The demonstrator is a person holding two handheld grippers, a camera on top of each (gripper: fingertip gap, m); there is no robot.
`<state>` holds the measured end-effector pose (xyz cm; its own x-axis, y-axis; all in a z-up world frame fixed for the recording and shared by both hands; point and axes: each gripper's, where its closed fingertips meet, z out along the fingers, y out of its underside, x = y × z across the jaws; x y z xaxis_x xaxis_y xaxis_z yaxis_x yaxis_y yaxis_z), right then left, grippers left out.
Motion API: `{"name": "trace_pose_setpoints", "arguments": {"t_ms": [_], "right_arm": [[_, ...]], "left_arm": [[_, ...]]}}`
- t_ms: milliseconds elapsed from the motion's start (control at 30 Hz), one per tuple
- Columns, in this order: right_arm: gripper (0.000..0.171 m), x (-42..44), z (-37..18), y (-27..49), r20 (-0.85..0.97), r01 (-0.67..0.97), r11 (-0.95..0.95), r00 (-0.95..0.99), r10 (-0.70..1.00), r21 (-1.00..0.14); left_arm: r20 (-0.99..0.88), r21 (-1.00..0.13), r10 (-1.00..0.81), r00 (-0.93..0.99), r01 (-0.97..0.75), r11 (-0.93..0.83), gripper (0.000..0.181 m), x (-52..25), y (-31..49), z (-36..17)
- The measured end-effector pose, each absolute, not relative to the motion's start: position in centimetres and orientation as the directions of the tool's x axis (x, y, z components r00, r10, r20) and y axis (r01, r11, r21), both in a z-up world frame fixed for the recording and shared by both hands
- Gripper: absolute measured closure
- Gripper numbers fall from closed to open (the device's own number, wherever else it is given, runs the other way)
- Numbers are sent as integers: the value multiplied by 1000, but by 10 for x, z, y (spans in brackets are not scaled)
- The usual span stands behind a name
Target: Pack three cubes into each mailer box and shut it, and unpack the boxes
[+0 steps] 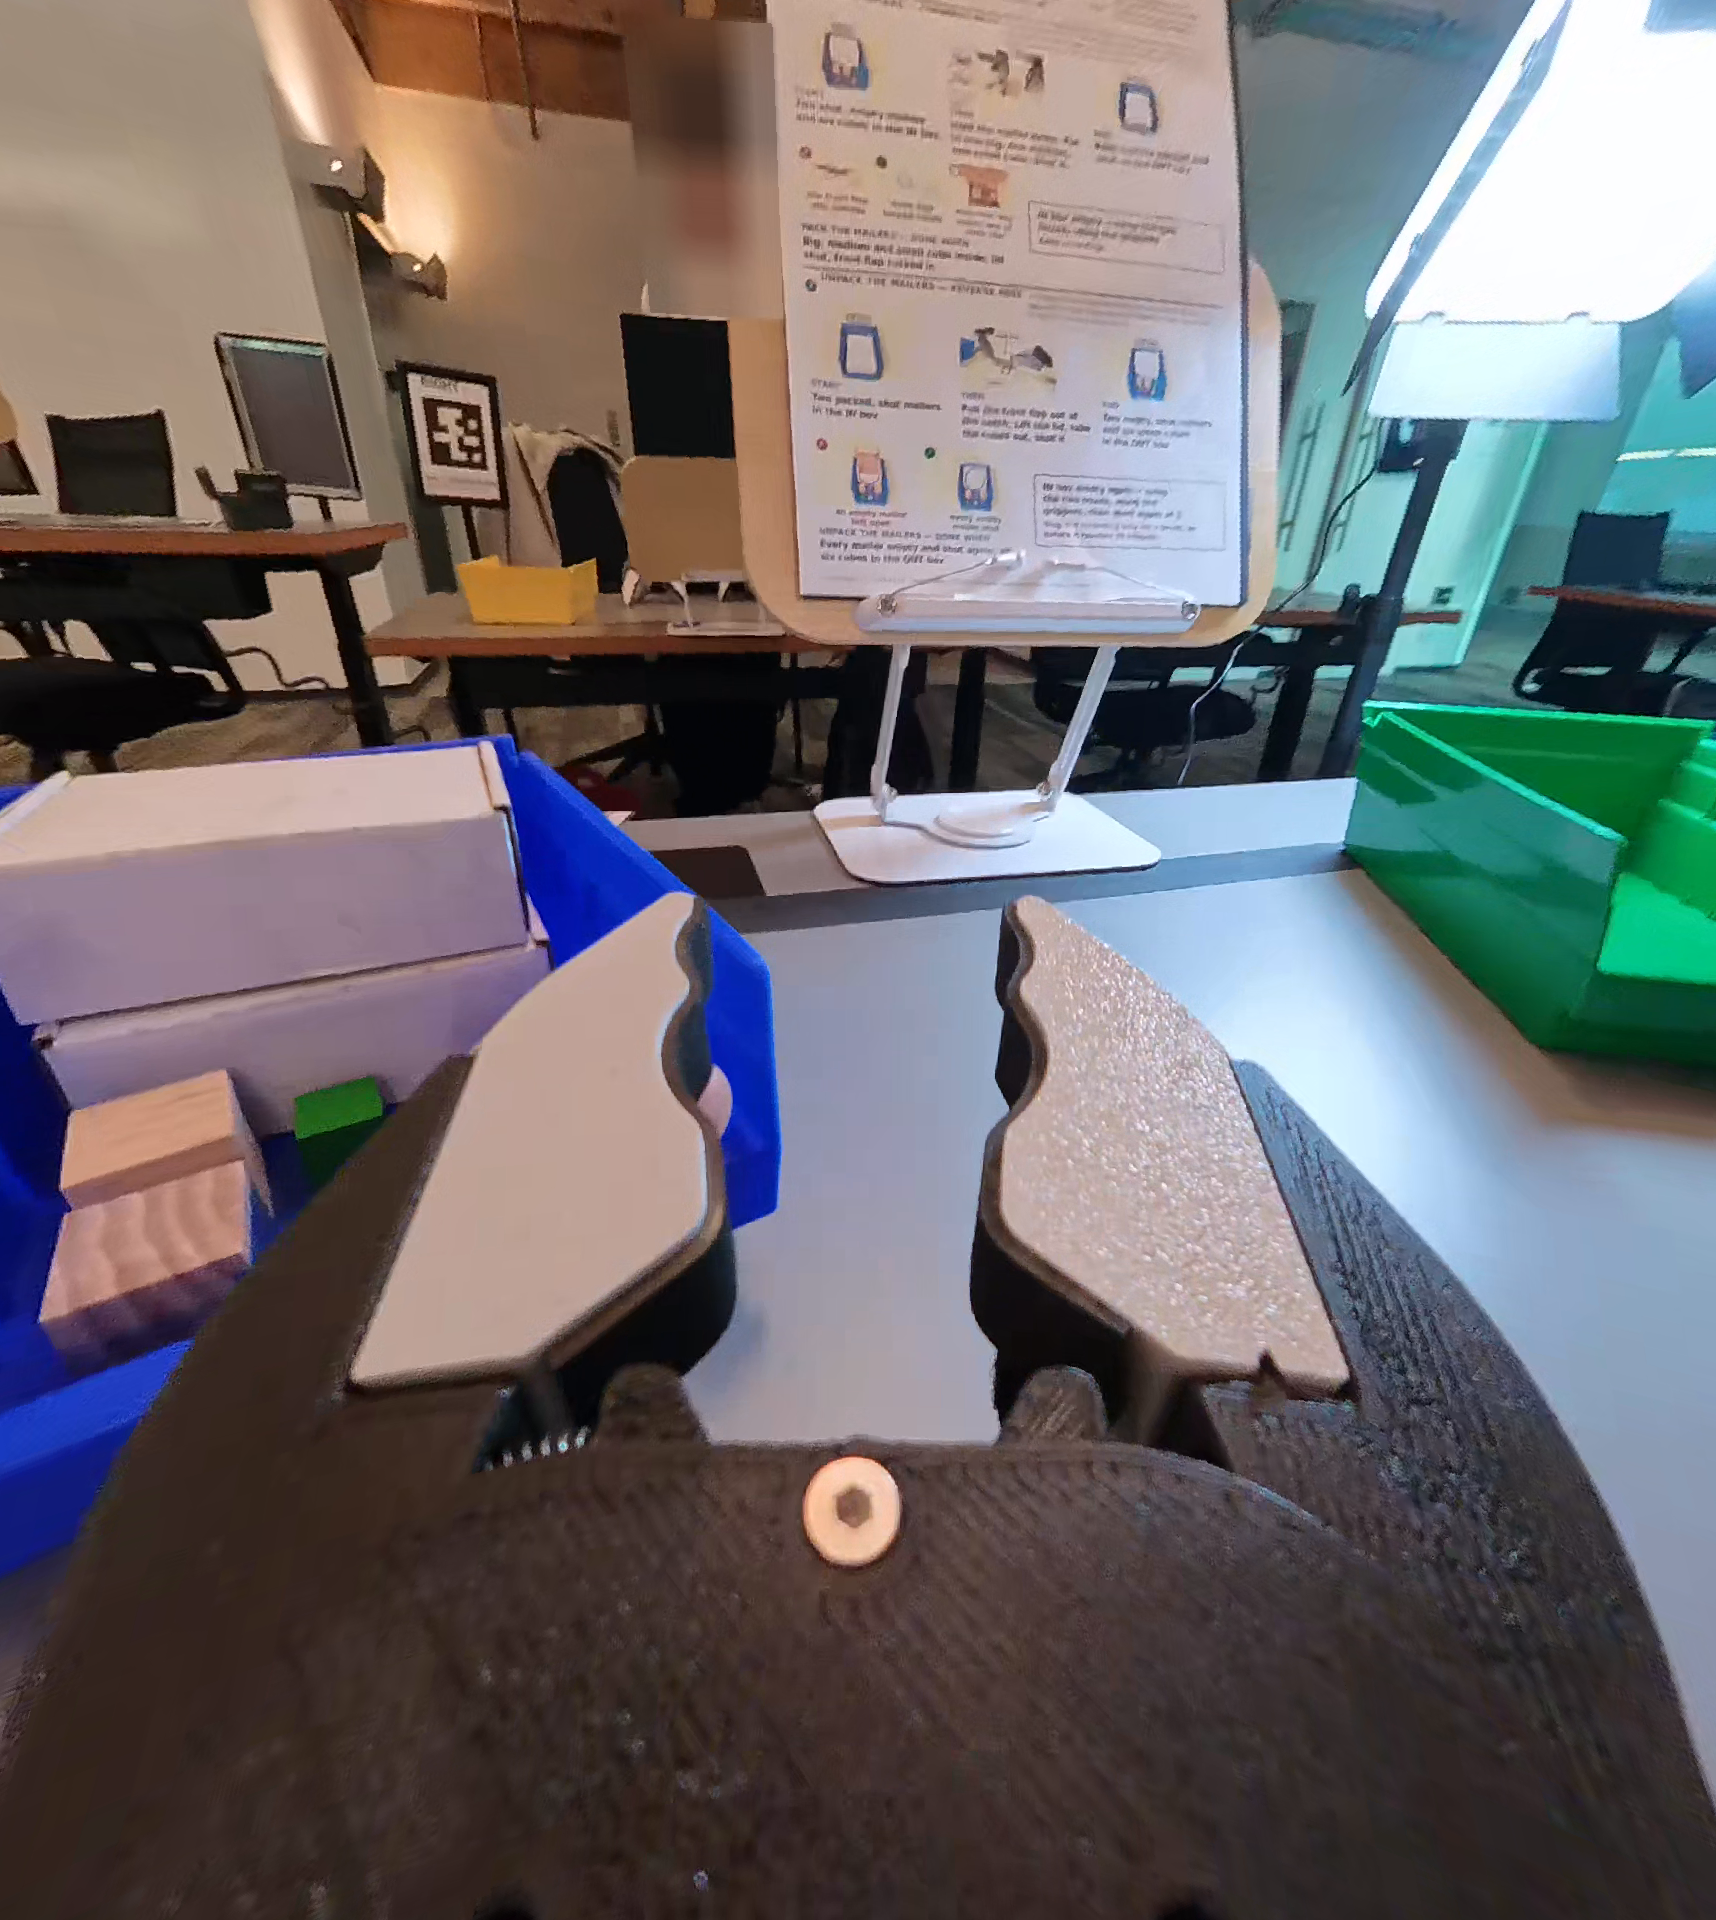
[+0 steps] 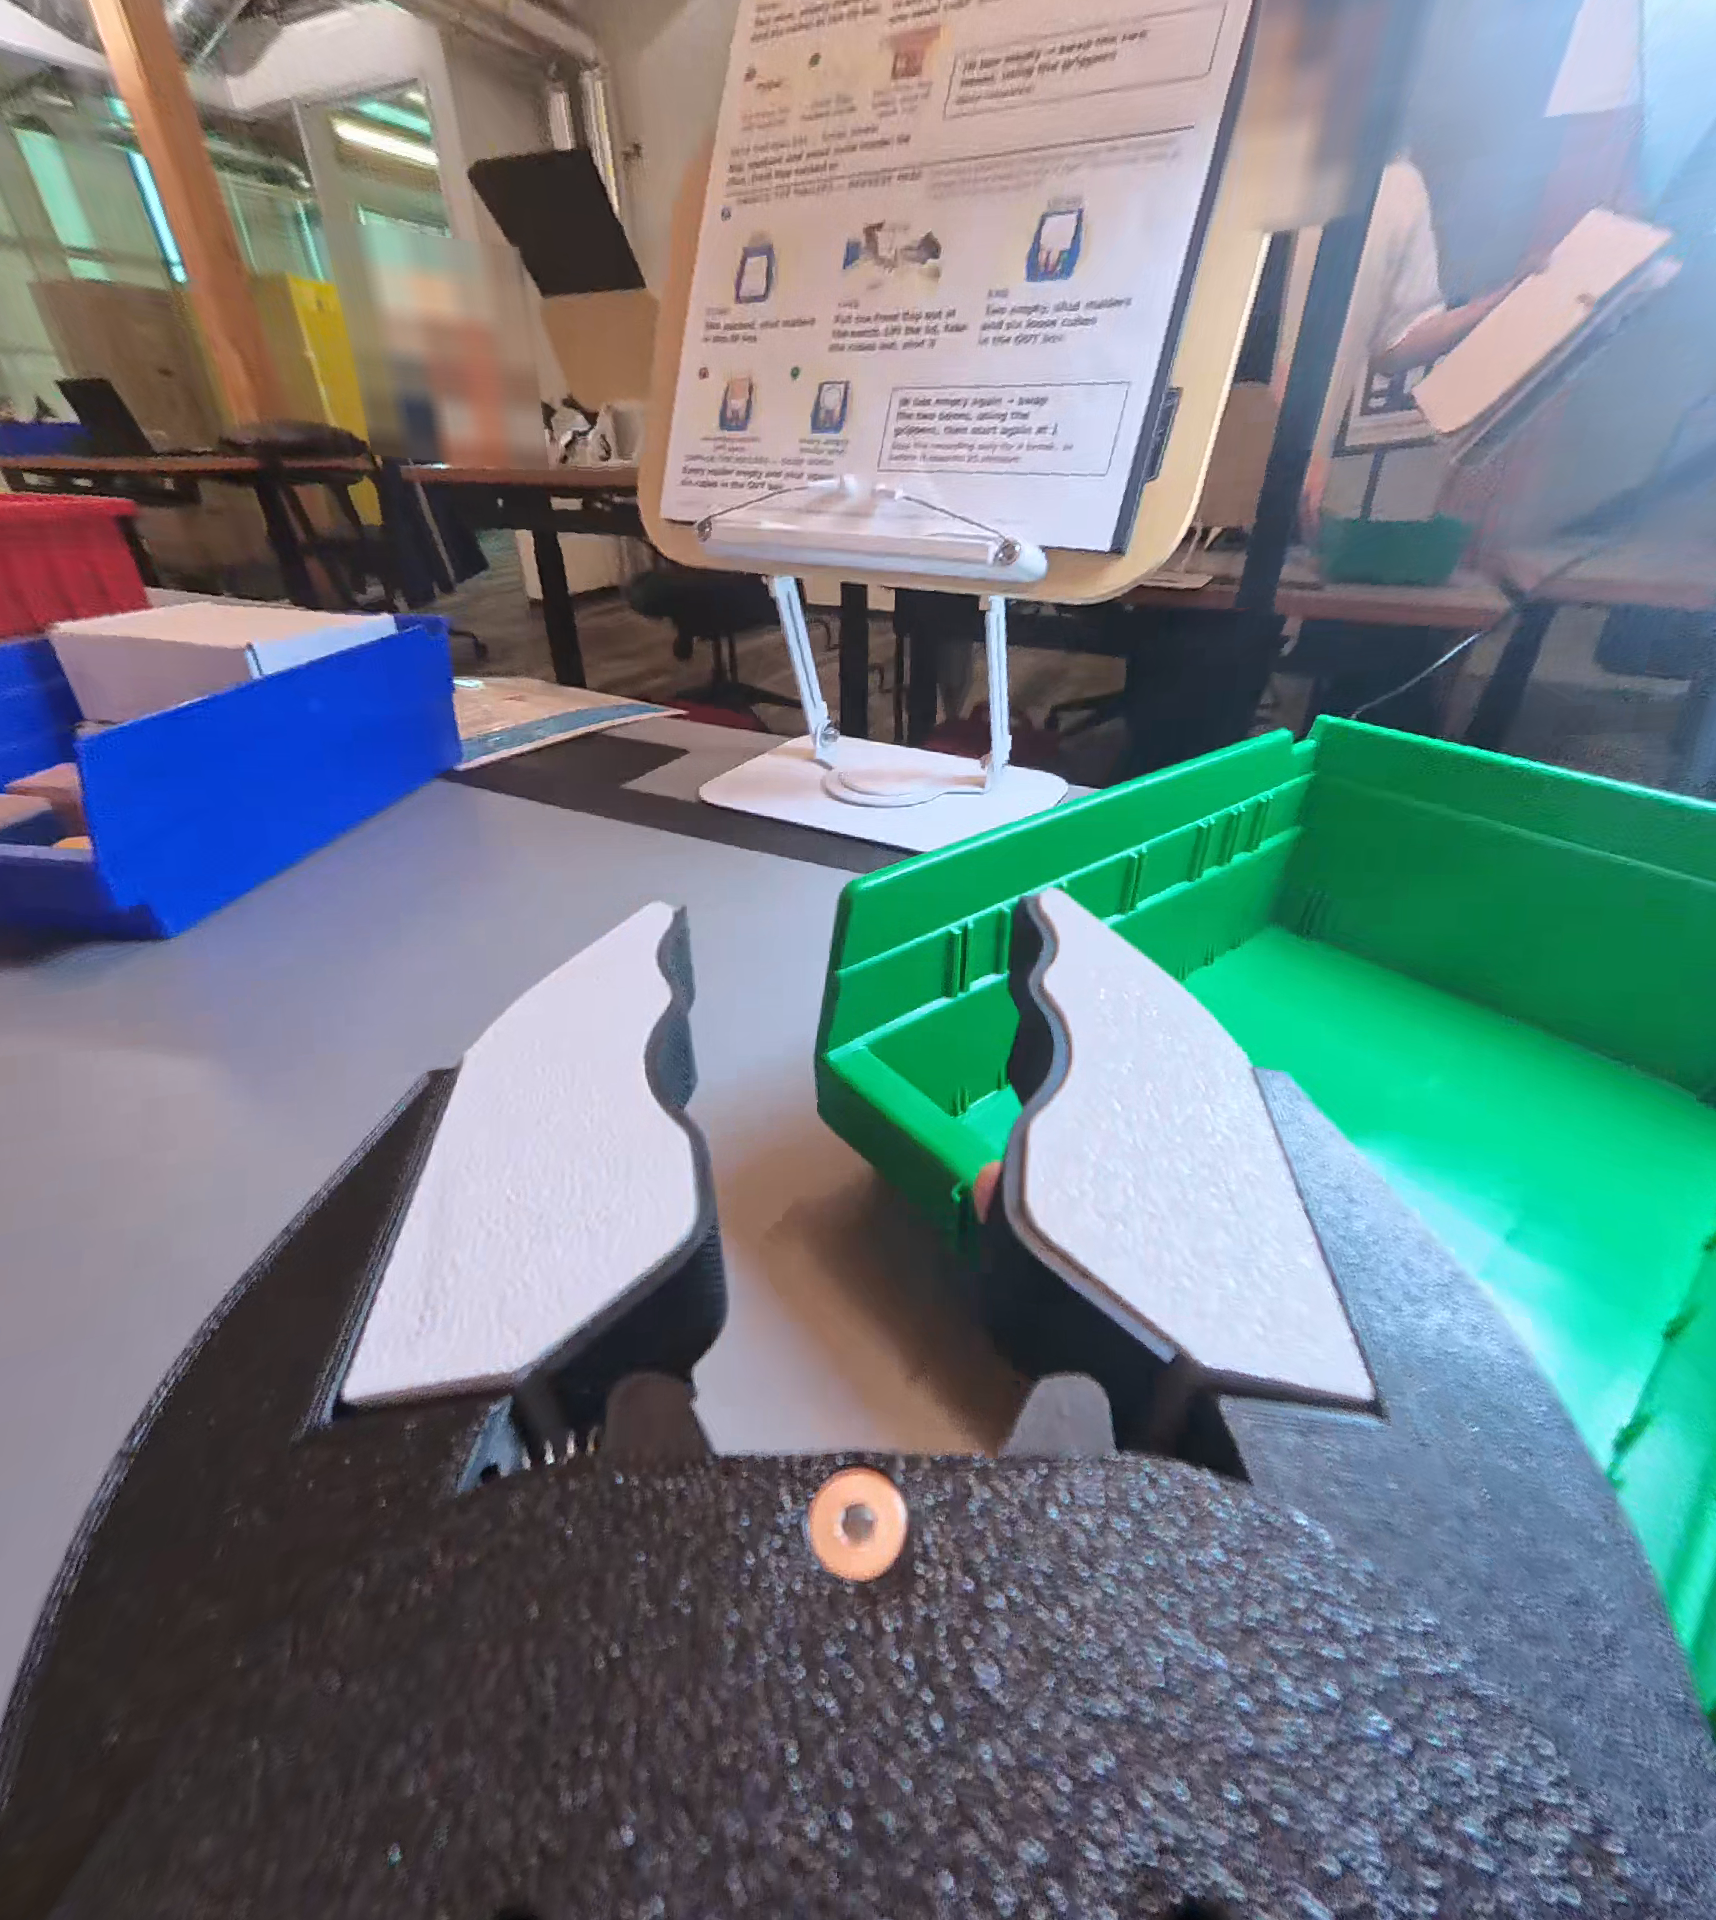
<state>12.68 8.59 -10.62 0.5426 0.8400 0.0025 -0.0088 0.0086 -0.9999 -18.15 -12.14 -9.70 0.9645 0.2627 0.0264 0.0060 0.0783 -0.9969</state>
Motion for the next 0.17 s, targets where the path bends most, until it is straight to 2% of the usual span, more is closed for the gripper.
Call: {"name": "trace_pose_setpoints", "arguments": {"t_ms": [167], "right_arm": [[112,132,-103,90,-58,-54,-34,548,834,-998]], "left_arm": [[26,-998,278,960,10,59,127,-183,-118,-103]]}}
